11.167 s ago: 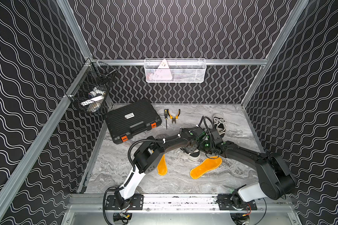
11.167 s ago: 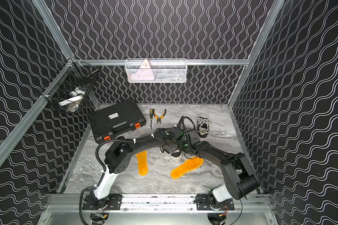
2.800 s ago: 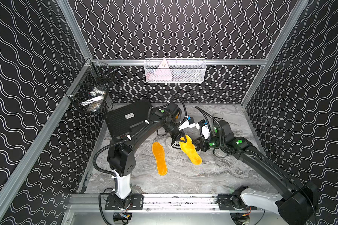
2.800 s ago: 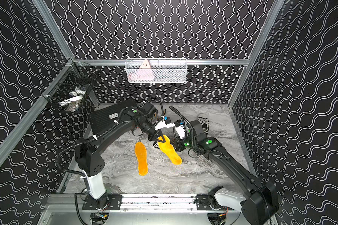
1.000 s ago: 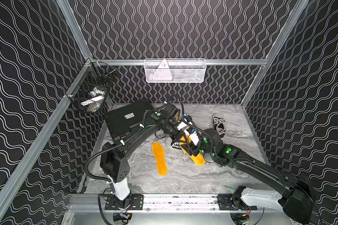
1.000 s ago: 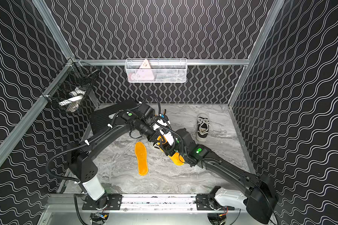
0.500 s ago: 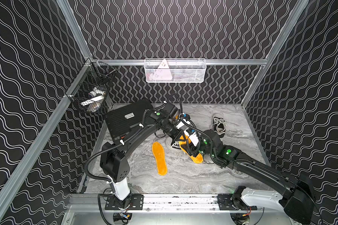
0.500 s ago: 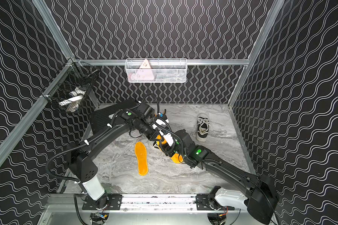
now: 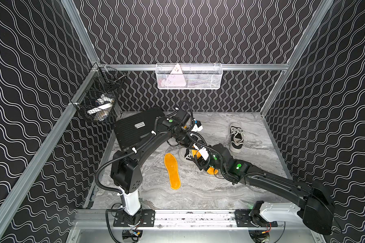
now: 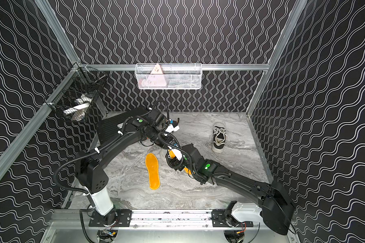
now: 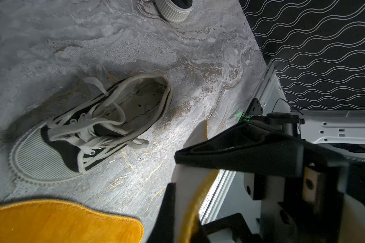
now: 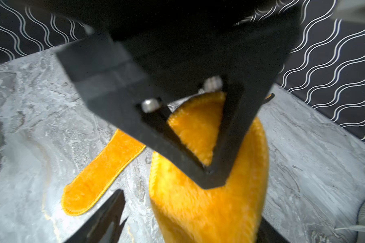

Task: Insert the insole into the shoe
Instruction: Pick up the insole from the center of the board.

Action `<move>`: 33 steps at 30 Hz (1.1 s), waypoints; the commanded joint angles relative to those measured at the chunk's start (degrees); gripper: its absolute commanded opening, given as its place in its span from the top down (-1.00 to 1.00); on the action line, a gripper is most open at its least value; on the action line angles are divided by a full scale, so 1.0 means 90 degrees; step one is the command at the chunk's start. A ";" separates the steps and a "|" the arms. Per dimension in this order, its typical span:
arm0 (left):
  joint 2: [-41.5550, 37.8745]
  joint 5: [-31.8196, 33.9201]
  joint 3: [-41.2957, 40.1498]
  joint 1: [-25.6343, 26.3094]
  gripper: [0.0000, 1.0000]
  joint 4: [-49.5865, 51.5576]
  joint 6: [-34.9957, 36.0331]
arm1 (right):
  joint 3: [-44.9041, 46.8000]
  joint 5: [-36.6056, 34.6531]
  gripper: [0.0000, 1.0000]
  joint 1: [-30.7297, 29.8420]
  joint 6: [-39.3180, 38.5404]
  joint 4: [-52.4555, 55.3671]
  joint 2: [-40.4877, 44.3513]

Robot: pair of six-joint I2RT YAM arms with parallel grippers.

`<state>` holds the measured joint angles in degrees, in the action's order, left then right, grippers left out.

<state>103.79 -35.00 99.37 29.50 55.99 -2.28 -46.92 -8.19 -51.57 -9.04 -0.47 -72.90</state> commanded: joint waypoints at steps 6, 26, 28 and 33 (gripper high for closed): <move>-0.0096 -0.0491 -0.0063 -0.0066 1.00 -0.0264 -0.0282 | 0.0149 -0.0755 -0.49 -0.0051 -0.0553 -0.0642 -0.0360; -0.0365 -0.0801 -0.0201 -0.0173 1.00 -0.0295 -0.0466 | 0.0064 -0.1328 -0.51 -0.0056 -0.0867 -0.1206 -0.0908; -0.0435 -0.0833 -0.0271 -0.0167 1.00 -0.0405 -0.0523 | 0.0042 -0.1431 -0.52 -0.0051 -0.0966 -0.1203 -0.1002; -0.0492 -0.0795 -0.0221 -0.0172 1.00 -0.0247 -0.0451 | -0.0032 -0.1540 -0.55 -0.0054 -0.0975 -0.1042 -0.1109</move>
<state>100.68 -33.34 96.77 27.05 52.03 -6.50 -47.11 -19.62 -52.12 -14.39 -19.35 -81.71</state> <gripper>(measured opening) 0.071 0.774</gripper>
